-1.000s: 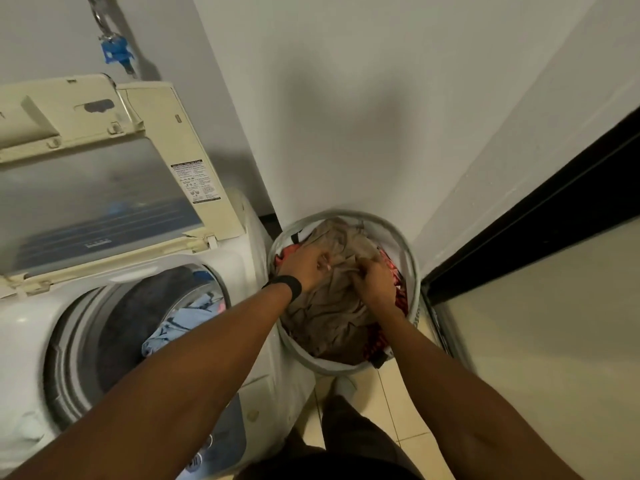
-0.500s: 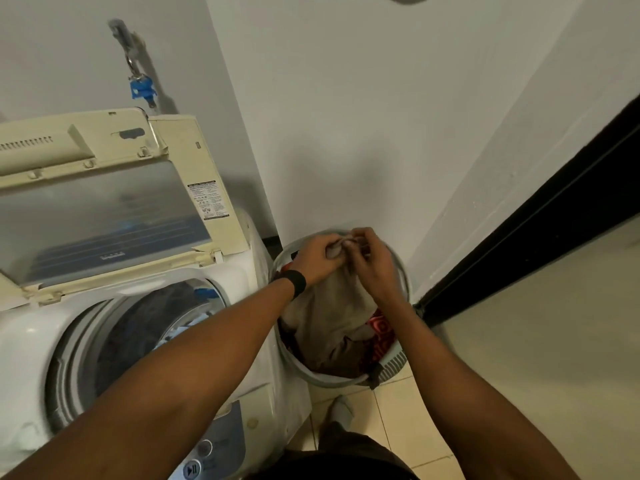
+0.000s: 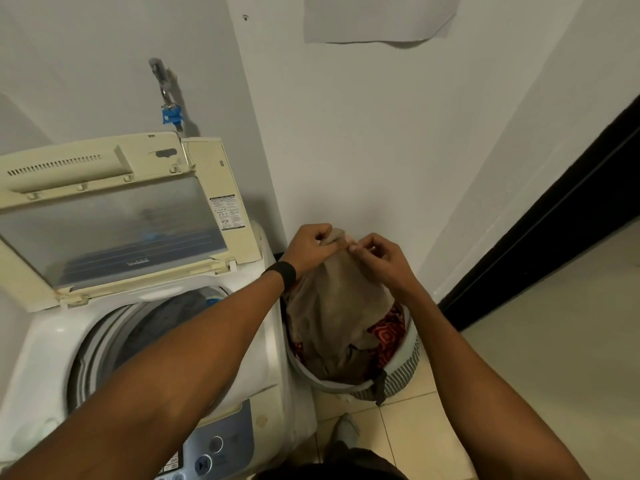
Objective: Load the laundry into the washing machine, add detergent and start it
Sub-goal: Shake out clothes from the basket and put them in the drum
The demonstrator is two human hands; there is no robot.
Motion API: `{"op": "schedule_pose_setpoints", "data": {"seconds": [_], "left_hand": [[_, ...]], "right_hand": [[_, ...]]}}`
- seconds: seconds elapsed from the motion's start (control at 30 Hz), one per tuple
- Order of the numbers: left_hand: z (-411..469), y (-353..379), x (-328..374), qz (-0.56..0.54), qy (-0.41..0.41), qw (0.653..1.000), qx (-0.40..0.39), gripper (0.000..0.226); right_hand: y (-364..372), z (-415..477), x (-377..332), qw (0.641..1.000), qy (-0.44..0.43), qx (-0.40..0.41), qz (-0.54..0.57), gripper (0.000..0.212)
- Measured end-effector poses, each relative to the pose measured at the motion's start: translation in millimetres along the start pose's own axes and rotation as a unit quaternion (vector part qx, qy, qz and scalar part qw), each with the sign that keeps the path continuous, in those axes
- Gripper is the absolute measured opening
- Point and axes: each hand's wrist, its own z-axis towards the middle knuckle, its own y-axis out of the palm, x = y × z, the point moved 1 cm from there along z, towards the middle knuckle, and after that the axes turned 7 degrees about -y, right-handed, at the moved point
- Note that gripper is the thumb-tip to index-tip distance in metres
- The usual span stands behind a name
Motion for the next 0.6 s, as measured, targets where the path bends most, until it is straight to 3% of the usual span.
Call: {"op": "schedule_pose_setpoints", "data": {"seconds": [0.13, 0.23, 0.3, 0.47, 0.6], "left_hand": [[-4.5, -21.5, 2.7, 0.080, 0.038, 0.996, -0.020, 0.035], [-7.4, -34.9, 4.0, 0.178, 0.057, 0.979, -0.077, 0.023], [-10.8, -34.7, 5.8, 0.218, 0.089, 0.967, -0.092, 0.013], [-19.2, -30.3, 15.0, 0.211, 0.166, 0.960, -0.073, 0.012], [-21.4, -35.4, 23.4, 0.192, 0.201, 0.958, -0.067, 0.009]], "right_hand": [[-14.4, -6.9, -7.2, 0.994, -0.010, 0.112, 0.010, 0.025], [-20.0, -10.8, -13.0, 0.988, -0.026, 0.149, 0.015, 0.023], [-14.3, -15.1, -24.3, 0.990, -0.032, 0.135, 0.001, 0.010], [13.6, -21.3, -44.5, 0.986, -0.032, -0.054, -0.157, 0.039], [24.3, -23.8, -53.9, 0.973, -0.077, 0.003, -0.218, 0.013]]}}
